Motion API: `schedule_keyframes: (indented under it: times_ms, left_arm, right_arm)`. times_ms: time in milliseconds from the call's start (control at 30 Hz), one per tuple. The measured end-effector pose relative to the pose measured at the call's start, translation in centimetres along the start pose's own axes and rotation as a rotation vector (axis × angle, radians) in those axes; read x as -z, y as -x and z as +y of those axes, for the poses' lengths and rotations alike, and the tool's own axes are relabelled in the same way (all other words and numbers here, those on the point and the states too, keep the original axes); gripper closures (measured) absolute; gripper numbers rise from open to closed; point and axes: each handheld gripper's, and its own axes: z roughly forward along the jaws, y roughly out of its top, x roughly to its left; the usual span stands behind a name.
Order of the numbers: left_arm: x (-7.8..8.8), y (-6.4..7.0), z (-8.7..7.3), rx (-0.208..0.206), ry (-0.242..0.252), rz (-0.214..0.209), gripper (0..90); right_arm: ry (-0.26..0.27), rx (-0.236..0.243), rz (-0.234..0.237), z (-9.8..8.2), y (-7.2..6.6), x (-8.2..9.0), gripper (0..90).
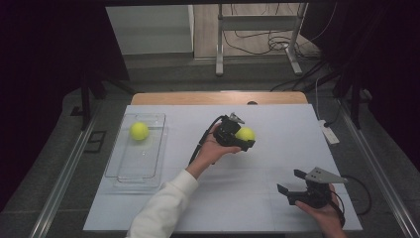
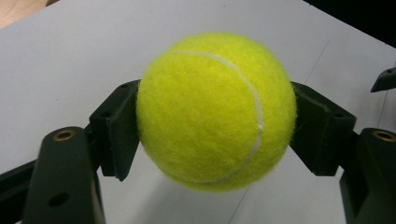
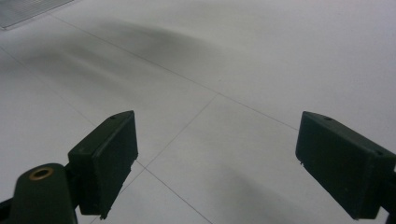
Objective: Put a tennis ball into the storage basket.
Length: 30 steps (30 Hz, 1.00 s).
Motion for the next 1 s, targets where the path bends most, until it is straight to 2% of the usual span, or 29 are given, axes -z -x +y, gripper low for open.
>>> schedule_keyframes:
  times_ms: [267,500,1000]
  left_arm:
    - [1.4,-0.1,-0.8,0.006,0.027,-0.007,26.8]
    - [2.4,0.0,-1.2,-0.004,0.036,-0.010,26.8]
    - [3.6,-0.2,-2.3,-0.006,0.050,-0.020,26.8]
  right_arm:
    - [-0.003,-0.005,-0.001,0.0,0.1,-0.1,13.4]
    - [-0.004,-0.001,0.002,0.1,0.0,-0.3,13.4]
    - [-0.010,-0.002,-0.007,0.0,0.1,-0.2,13.4]
